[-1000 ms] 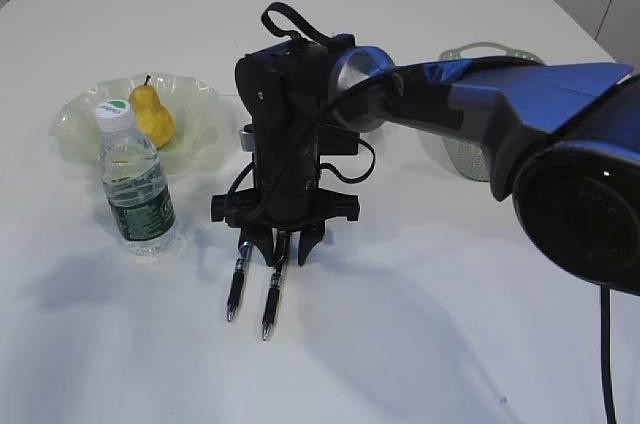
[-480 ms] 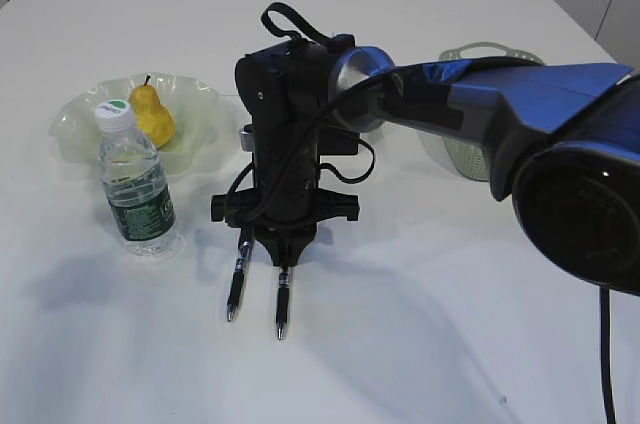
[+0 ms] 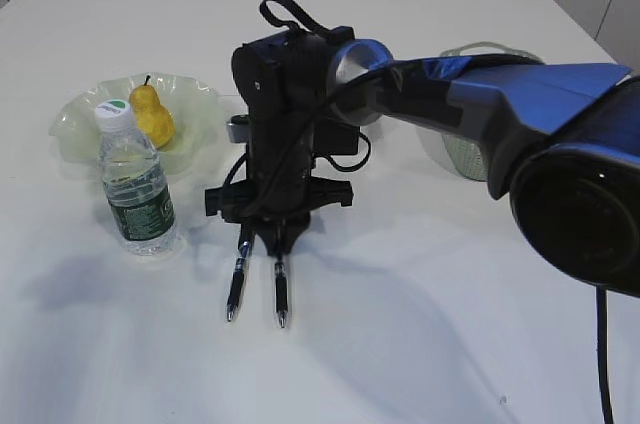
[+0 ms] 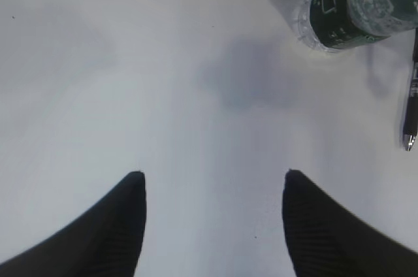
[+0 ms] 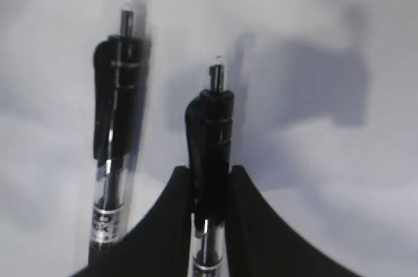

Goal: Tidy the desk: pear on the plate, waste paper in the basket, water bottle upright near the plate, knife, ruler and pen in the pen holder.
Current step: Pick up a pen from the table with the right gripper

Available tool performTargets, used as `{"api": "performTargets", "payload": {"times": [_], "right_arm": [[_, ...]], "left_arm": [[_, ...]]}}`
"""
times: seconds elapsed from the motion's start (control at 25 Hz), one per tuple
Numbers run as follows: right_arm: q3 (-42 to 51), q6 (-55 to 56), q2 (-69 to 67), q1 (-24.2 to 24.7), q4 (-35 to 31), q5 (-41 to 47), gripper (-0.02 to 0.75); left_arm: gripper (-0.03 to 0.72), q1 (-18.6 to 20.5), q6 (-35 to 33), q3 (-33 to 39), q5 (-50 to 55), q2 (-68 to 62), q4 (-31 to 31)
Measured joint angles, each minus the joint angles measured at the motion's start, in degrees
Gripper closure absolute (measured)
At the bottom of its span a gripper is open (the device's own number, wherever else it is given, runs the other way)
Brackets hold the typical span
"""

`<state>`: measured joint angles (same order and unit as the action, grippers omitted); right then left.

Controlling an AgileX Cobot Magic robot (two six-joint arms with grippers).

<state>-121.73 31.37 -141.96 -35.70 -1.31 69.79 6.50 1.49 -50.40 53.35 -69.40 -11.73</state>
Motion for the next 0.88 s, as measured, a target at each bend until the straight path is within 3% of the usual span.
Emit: {"api": "performTargets", "payload": {"times": [0.52,0.88], "right_arm": [[0.03,-9.1,7.78,0.0,2.11,0.13,0.657],[17.25,-12.7,18.64,2.91,8.2,0.13,0.657]], "left_arm": [[0.223,0.0,0.0,0.0,0.88,0.0,0.0],[0.223,0.0,0.0,0.0,1.37,0.0,0.11]]}}
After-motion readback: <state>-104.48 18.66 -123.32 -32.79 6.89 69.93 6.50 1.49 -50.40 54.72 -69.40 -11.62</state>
